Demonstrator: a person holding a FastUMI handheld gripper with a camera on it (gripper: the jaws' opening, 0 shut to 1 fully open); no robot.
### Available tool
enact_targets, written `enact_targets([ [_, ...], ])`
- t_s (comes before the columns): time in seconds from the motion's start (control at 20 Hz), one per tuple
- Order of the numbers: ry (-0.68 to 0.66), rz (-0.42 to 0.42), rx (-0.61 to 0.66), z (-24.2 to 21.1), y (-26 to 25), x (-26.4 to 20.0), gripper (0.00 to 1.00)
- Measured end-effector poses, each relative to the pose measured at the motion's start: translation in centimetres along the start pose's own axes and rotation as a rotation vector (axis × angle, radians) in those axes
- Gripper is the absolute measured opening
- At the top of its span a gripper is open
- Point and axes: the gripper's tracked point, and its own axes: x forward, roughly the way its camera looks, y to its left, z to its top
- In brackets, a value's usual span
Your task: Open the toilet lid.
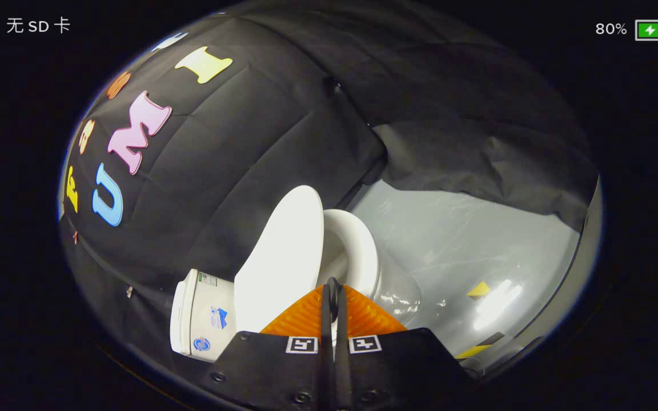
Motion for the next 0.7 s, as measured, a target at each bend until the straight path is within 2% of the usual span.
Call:
enact_targets([
  [0.45,-0.122,0.015,-0.208,2.6,13.8,-6.2,0.05],
  [0.7,-0.217,-0.053,-0.403,1.9,19.2,-7.8,0.05],
])
